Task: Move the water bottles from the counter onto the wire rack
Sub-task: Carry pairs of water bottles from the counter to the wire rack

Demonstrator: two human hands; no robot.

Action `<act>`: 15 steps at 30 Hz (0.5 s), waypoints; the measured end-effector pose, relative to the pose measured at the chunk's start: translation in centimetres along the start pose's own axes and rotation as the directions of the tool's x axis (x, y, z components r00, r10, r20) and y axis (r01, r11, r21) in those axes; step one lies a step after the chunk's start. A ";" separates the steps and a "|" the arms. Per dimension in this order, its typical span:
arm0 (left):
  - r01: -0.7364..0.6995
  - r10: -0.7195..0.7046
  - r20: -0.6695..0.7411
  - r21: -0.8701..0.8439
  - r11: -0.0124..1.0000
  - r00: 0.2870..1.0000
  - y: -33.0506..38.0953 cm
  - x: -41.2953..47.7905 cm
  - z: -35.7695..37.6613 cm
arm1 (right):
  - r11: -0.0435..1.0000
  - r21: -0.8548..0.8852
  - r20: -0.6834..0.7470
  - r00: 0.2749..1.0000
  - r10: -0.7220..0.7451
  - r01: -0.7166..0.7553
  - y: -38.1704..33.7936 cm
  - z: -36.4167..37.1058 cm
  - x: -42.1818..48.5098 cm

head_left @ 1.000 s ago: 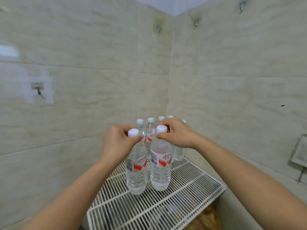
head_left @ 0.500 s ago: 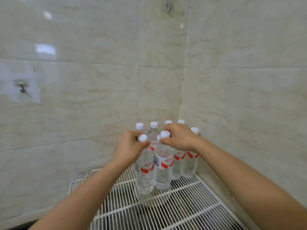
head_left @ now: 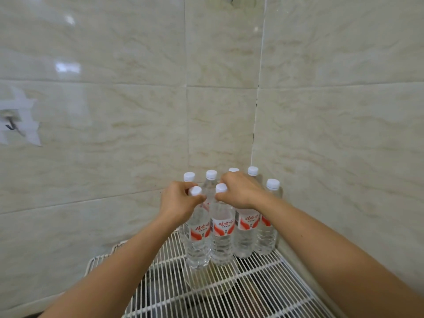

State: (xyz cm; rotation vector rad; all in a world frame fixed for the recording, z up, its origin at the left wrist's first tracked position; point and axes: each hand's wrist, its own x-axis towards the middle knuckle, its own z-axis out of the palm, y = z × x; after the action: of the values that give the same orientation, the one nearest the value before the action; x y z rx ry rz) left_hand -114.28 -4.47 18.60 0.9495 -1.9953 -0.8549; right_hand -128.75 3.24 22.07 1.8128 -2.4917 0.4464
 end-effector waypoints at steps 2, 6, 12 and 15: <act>0.006 -0.006 0.007 -0.001 1.000 1.000 -0.1 0.3 0.1 | 1.000 0.000 -0.003 1.000 -0.004 0.004 -0.1 0.0 0.3; -0.011 0.011 0.011 0.002 1.000 1.000 -0.3 0.5 0.2 | 1.000 0.000 -0.012 1.000 -0.005 0.005 0.0 0.2 0.6; -0.050 0.050 0.048 0.004 0.999 0.998 -0.4 0.2 0.2 | 0.999 -0.038 0.030 0.999 -0.015 0.016 0.1 -0.2 0.9; -0.065 0.064 0.041 0.021 0.998 0.997 -0.3 0.1 0.1 | 0.999 -0.028 0.056 0.998 -0.014 0.016 0.1 -0.3 1.0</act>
State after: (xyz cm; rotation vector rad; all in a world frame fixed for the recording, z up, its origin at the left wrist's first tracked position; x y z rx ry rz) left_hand -114.34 -4.64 18.31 0.8824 -2.0628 -0.8236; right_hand -129.20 2.45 22.55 1.8574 -2.5050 0.3629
